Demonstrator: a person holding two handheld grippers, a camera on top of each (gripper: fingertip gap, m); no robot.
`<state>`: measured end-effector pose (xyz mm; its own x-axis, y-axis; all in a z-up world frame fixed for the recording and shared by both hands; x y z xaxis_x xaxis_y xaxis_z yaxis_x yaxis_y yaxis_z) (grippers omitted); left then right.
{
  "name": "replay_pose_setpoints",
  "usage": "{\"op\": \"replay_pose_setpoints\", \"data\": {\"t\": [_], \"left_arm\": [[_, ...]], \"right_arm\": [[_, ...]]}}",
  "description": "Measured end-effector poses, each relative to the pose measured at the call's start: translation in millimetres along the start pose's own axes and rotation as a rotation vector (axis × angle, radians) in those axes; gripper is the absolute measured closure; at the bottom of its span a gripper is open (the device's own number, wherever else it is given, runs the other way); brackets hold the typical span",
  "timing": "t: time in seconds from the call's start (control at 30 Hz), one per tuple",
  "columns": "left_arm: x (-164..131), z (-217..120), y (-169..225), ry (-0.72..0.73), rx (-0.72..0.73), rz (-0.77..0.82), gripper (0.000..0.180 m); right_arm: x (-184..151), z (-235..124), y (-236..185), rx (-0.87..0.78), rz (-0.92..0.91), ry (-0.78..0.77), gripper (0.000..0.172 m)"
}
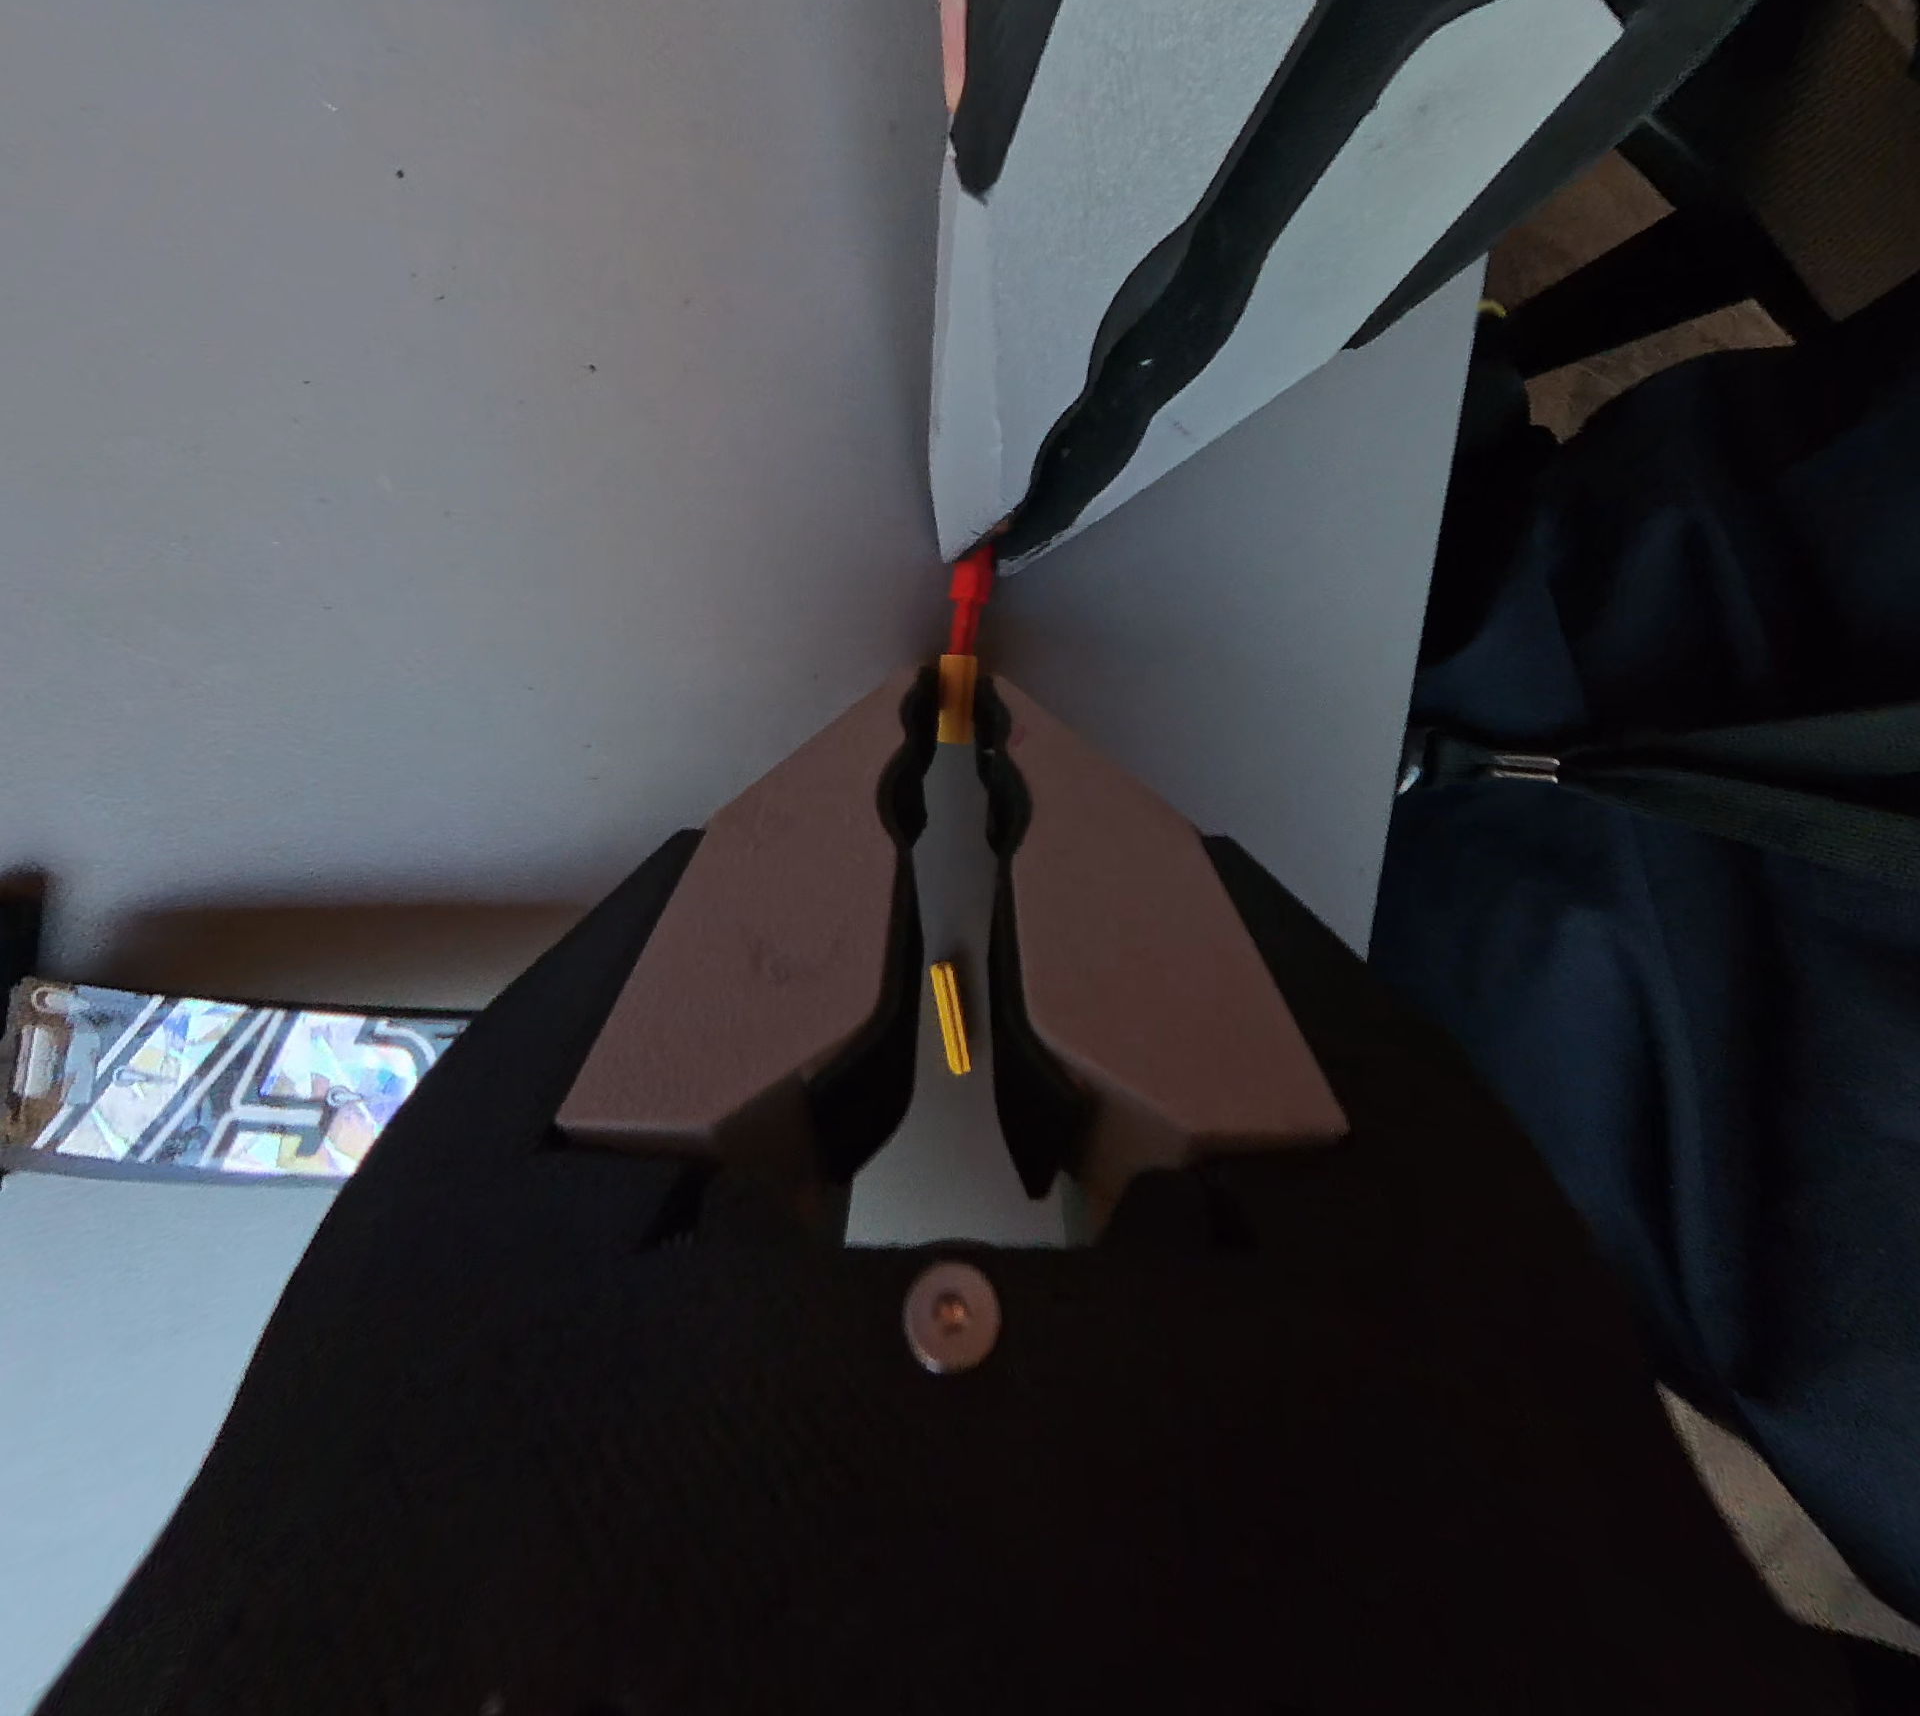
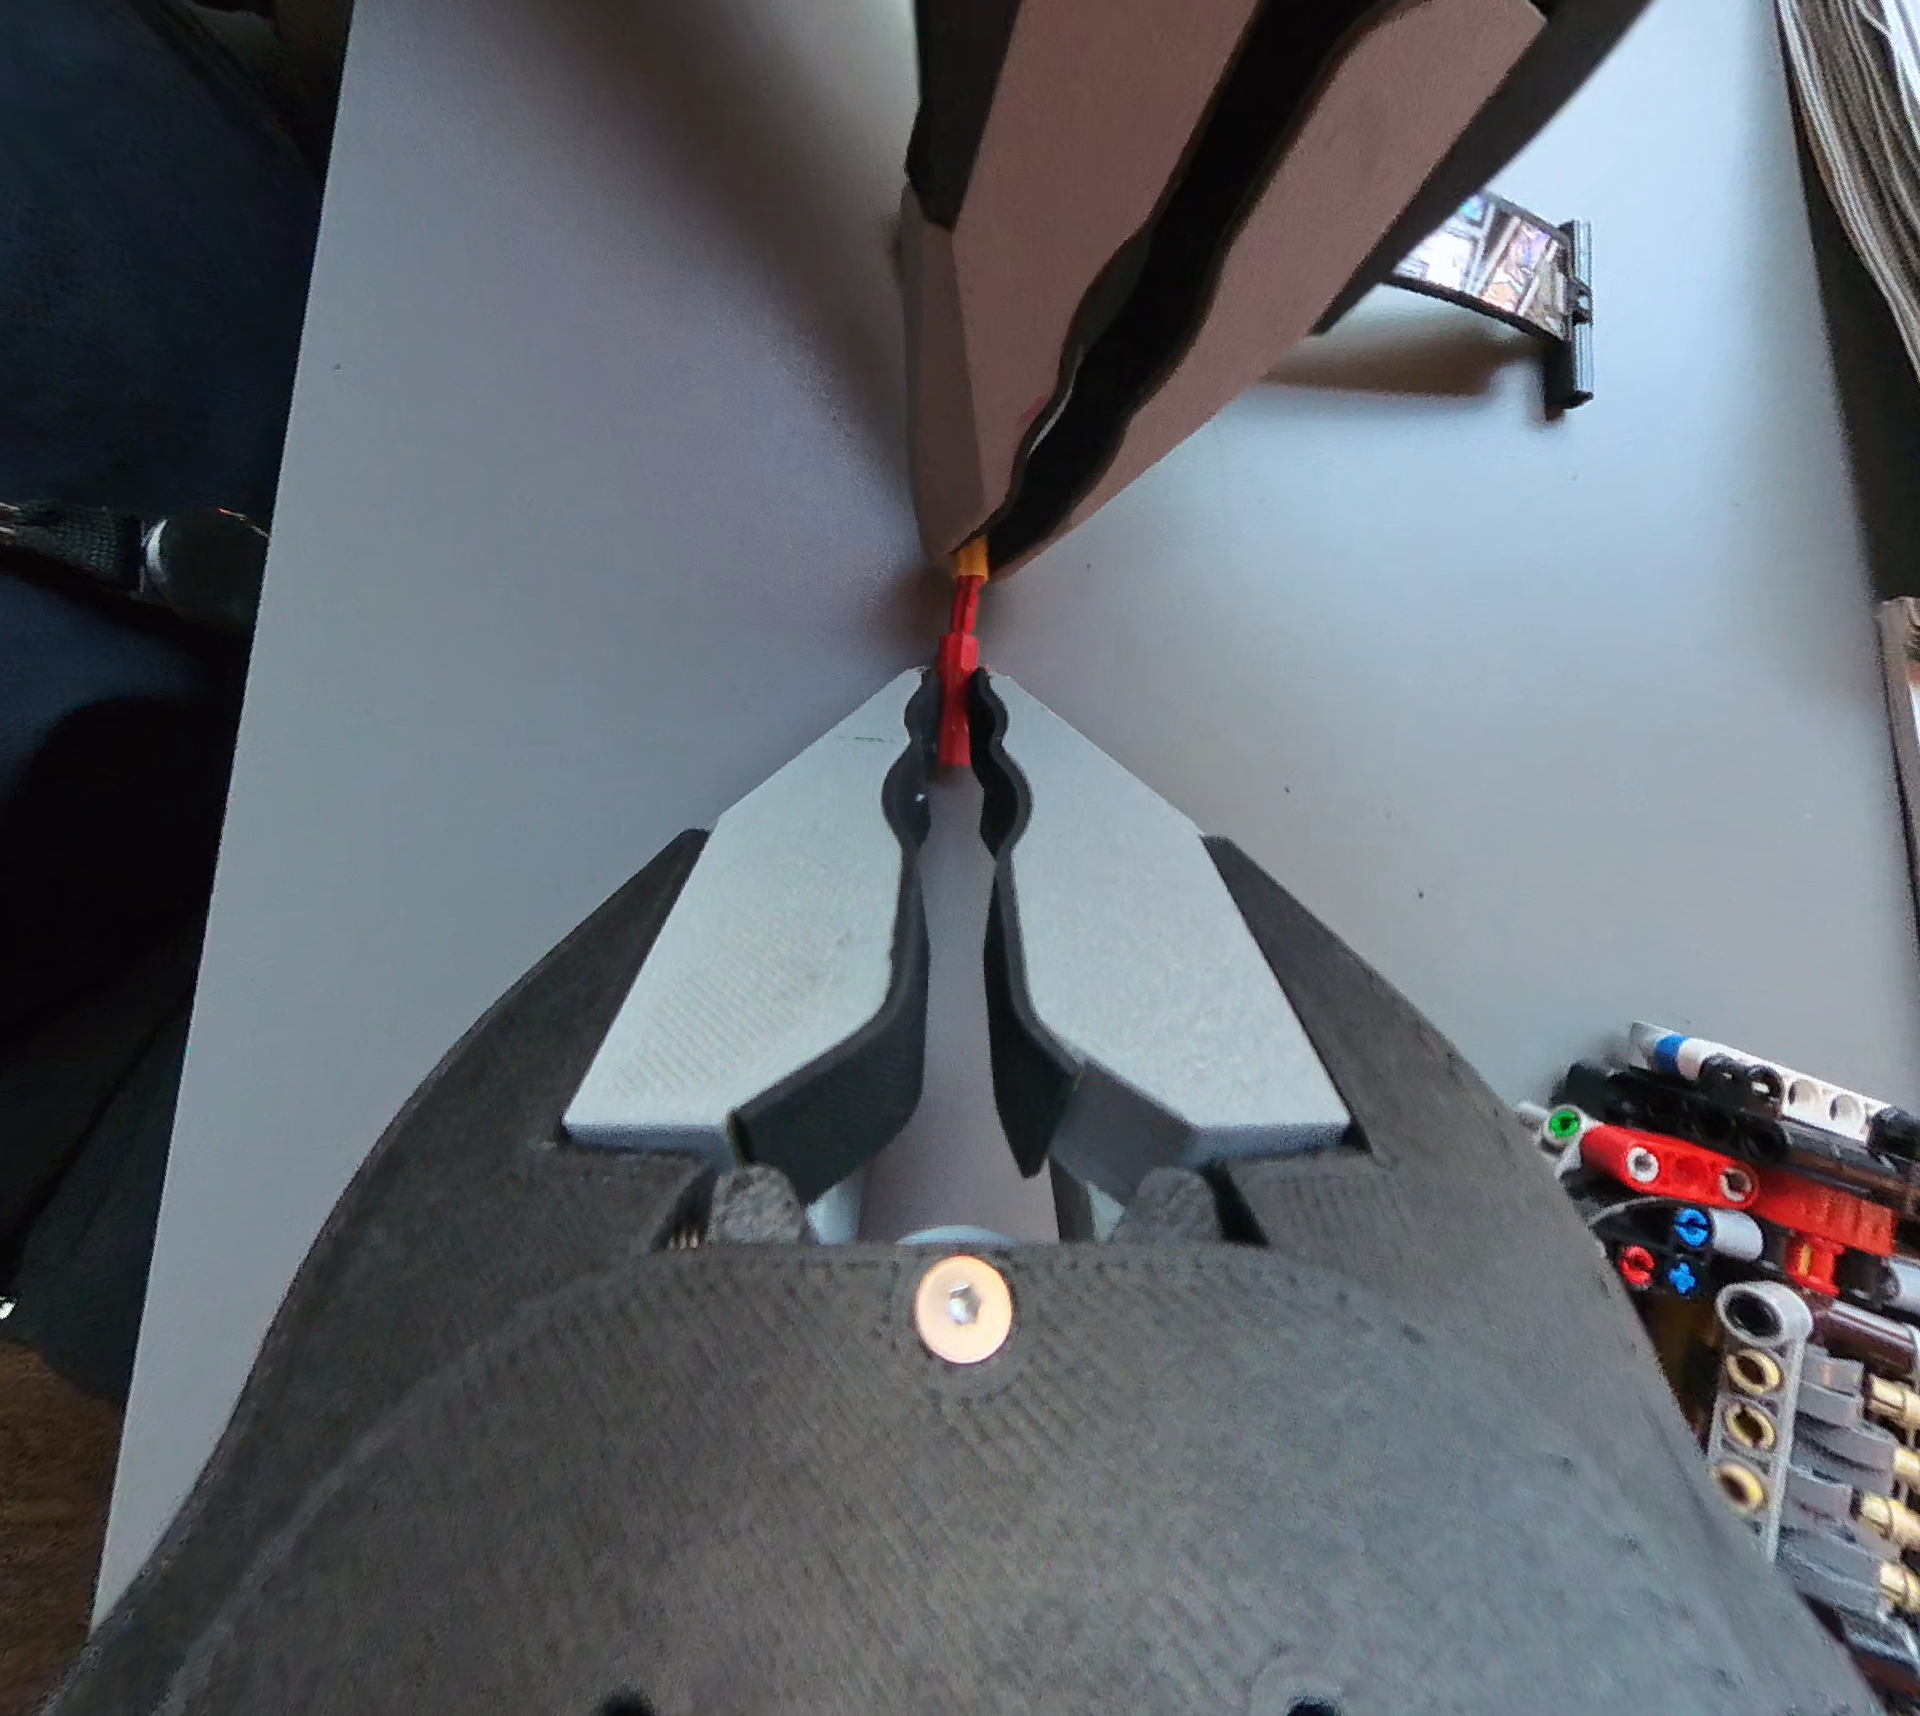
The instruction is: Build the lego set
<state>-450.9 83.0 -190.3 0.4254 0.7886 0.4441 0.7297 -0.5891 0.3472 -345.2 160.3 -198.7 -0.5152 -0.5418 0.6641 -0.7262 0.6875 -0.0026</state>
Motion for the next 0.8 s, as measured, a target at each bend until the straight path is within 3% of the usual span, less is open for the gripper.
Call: {"op": "replay_pose_setpoints", "data": {"t": [0.2, 0.33, 0.8], "left_arm": [[6, 1, 0, -0.086, -0.044, 0.041, 0.177], [10, 2, 3, -0.113, -0.025, 0.048, 0.177], [0, 1, 1, 0.026, -0.004, -0.07, 0.177]], "right_arm": [[2, 1, -6, -0.026, -0.069, -0.006, 0.17], [2, 2, -2, 0.011, -0.005, 0.018, 0.17], [-1, 4, 10, 0.081, 0.172, 0.073, 0.169]]}}
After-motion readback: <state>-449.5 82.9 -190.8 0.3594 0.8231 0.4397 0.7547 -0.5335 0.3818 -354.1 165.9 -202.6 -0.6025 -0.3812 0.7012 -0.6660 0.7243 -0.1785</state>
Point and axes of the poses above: each gripper's, where its closed fingertips meet, z out along the fingers, x out of its top, y = z × x across the jaws, the point moved 10 cm from there along -z, back along the fingers, and after that the axes turned 7 degrees about z, right-handed, at the moved point
